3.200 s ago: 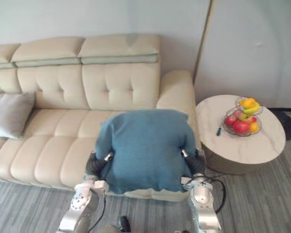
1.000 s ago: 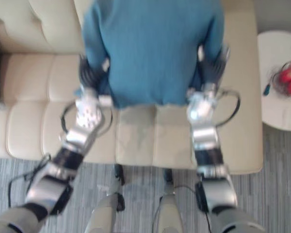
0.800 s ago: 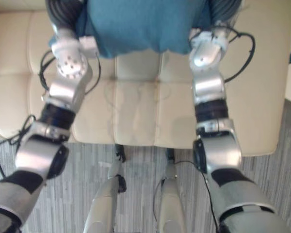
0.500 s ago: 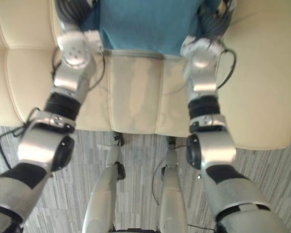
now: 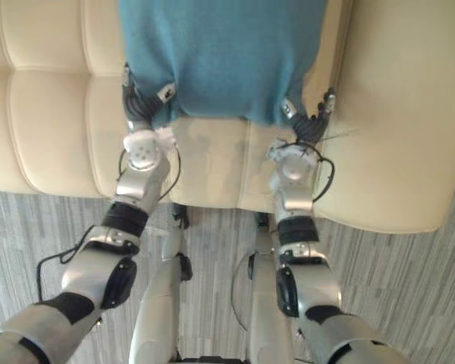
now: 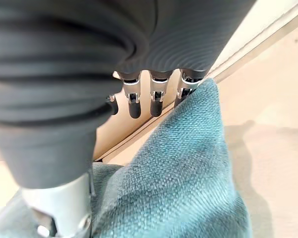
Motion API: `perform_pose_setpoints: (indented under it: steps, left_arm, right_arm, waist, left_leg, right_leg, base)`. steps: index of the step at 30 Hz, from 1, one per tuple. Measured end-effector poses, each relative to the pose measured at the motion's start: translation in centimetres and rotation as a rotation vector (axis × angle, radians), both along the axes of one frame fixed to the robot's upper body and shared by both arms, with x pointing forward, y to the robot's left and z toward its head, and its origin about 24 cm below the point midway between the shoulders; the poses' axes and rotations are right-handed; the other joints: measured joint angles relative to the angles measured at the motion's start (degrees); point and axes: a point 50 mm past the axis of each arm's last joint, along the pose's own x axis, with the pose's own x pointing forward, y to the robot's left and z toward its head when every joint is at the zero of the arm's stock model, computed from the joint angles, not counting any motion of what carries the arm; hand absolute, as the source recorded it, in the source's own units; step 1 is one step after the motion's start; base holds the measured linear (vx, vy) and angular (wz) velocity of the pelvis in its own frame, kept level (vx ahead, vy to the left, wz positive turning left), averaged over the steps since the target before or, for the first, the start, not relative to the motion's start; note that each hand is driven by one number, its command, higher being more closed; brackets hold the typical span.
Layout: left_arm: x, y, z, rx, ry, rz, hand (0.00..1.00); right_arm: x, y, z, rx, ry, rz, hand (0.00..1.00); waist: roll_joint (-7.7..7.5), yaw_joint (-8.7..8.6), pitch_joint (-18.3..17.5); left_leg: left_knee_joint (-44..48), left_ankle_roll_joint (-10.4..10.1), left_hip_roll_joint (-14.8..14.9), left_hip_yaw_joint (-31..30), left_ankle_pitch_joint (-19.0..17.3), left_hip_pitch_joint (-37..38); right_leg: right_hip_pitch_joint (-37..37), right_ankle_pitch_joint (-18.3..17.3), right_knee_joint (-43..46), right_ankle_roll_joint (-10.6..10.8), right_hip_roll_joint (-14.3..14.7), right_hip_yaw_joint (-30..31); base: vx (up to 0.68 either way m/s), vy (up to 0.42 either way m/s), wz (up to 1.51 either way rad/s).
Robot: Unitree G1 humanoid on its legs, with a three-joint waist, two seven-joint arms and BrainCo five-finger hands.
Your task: Pick up cushions and gather them together orderly.
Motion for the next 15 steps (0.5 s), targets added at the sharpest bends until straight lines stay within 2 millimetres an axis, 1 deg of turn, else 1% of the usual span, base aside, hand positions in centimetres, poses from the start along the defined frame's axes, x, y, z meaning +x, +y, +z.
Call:
perform_pose_setpoints:
  steps: [2, 4, 7, 8, 9, 10, 11, 12, 13, 14, 15]
  left_arm:
    - [-0.3, 0.6, -0.7, 0.041, 0.003, -0.012, 0.0]
    - [-0.8, 1.1, -1.5, 0.074, -0.002, -0.036, 0.0]
    - [-1.5, 2.2, -2.5, 0.086, -0.003, -0.048, 0.0]
    - [-1.9, 2.7, -3.4, 0.086, 0.015, -0.054, 0.0]
    - [-2.3, 3.2, -4.7, 0.079, 0.043, -0.066, 0.0]
    - [-2.7, 3.5, -5.6, 0.074, 0.063, -0.073, 0.0]
    - [-3.4, 3.9, -7.4, 0.066, 0.109, -0.08, 0.0]
    - [-4.1, 4.2, -8.9, 0.051, 0.146, -0.084, 0.0]
    - [-4.8, 4.5, -10.3, 0.035, 0.185, -0.088, 0.0]
    - [-5.9, 4.8, -12.3, 0.005, 0.239, -0.087, 0.0]
    - [-6.7, 5.1, -13.7, -0.015, 0.279, -0.085, 0.0]
  right_arm:
    - [-0.8, -0.6, -0.9, -0.025, -0.003, 0.019, 0.0]
    - [-2.1, -1.4, -2.0, -0.036, -0.019, 0.05, 0.0]
    - [-3.5, -2.4, -2.9, -0.06, -0.033, 0.07, 0.0]
    - [-4.3, -3.1, -3.4, -0.071, -0.032, 0.072, 0.0]
    - [-5.1, -3.9, -4.3, -0.066, -0.018, 0.064, 0.0]
    - [-5.6, -4.3, -4.9, -0.056, -0.008, 0.061, 0.0]
    - [-6.5, -4.8, -6.3, -0.053, 0.036, 0.054, 0.0]
    - [-7.1, -5.0, -7.4, -0.048, 0.068, 0.055, 0.0]
    - [-7.9, -5.2, -8.5, -0.041, 0.1, 0.058, 0.0]
    - [-9.2, -5.2, -10.3, -0.026, 0.152, 0.063, 0.0]
    - [-9.9, -5.2, -11.3, -0.013, 0.185, 0.067, 0.0]
  waist:
    - [-0.01, 0.0, 0.0]
    - [-0.23, 0.03, -0.2]
    - [-0.52, 0.15, -0.4]
    - [-0.64, 0.15, -0.5]
    - [-0.67, 0.2, -0.5]
    - [-0.68, 0.18, -0.5]
    - [-0.91, 0.16, -0.8]
    - [-1.22, 0.3, -1.3]
    - [-1.44, 0.36, -2.1]
    - [-1.88, 0.46, -3.7]
    - [-2.13, 0.42, -3.8]
  left_leg:
    - [0.0, 0.0, 0.1, 0.2, 0.0, 2.0]
    - [0.0, -0.3, 0.0, 0.3, -0.4, 5.0]
    - [0.0, -1.0, 0.3, 0.3, -1.8, 7.5]
    - [0.0, -1.1, 0.3, 0.3, -2.0, 8.5]
    - [0.0, -0.4, 0.3, 0.3, -2.5, 9.7]
    - [0.0, -0.4, 0.2, 0.3, -2.5, 10.5]
    - [0.0, -0.3, 0.1, 0.4, -2.6, 11.9]
    - [0.0, -0.1, 0.0, 0.6, -3.1, 12.8]
    - [0.0, 0.1, 0.0, 0.6, -3.3, 13.6]
    - [0.0, 0.0, -0.1, 0.8, -3.5, 14.3]
    - [0.0, 0.0, -0.2, 0.8, -3.6, 15.9]
  right_leg:
    - [1.7, -0.5, 0.5, 0.0, 0.0, -0.1]
    - [4.0, -2.1, 2.2, -0.3, -0.1, -0.3]
    - [5.9, -3.3, 3.5, -0.4, 0.1, -0.5]
    - [6.7, -3.6, 3.7, -0.4, 0.1, -0.6]
    - [7.9, -3.9, 3.7, -0.4, 0.1, -0.7]
    - [8.7, -4.2, 3.8, -0.5, 0.0, -0.7]
    - [10.0, -4.7, 4.0, -0.5, 0.0, -0.8]
    - [10.9, -5.0, 4.1, -0.5, 0.0, -0.7]
    - [11.6, -5.3, 4.1, -0.5, -0.1, -0.8]
    - [12.3, -5.8, 4.1, -0.6, -0.2, -0.8]
    - [14.0, -6.3, 4.1, -0.6, -0.3, -0.9]
  base:
    - [0.01, -0.018, 0.02]
    - [0.02, -0.06, 0.05]
    - [0.0, -0.07, 0.02]
    - [0.0, -0.073, 0.02]
    - [0.01, -0.073, 0.04]
    - [0.03, -0.069, 0.05]
    - [0.05, -0.083, 0.03]
    - [0.05, -0.067, 0.03]
    - [0.07, -0.067, 0.0]
    - [0.1, -0.062, 0.05]
    - [0.13, -0.064, 0.07]
